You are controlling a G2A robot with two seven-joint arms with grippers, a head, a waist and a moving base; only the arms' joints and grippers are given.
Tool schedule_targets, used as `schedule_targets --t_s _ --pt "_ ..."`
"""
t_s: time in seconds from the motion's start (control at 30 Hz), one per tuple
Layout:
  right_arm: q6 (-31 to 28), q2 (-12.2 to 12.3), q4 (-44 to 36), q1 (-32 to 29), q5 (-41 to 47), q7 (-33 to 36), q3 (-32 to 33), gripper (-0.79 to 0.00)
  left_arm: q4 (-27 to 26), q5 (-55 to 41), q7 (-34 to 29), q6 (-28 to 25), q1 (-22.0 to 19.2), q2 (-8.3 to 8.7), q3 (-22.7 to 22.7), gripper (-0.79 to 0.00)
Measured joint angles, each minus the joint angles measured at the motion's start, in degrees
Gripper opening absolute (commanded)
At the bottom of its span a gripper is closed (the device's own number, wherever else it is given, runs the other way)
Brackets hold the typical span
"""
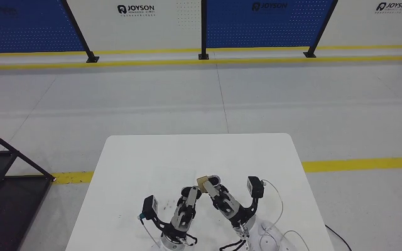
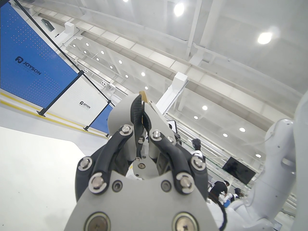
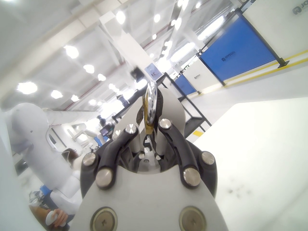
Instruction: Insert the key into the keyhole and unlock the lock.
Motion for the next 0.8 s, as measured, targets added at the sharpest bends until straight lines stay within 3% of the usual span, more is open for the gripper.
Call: schedule_targets --t_s 0.37,0.8 --pt "0.26 0.18 -0.7 -0.69 -0.35 0.87 0.58 -0.785 0.54 3.19 1.26 1.11 -0.2 0.05 -0.42 -0.785" --pt "1.94 0.96 -2.99 -2.7 0.26 4.24 2.63 -0.785 2.23 12.93 7.13 7.43 -1.02 0.11 -0.66 -0.785"
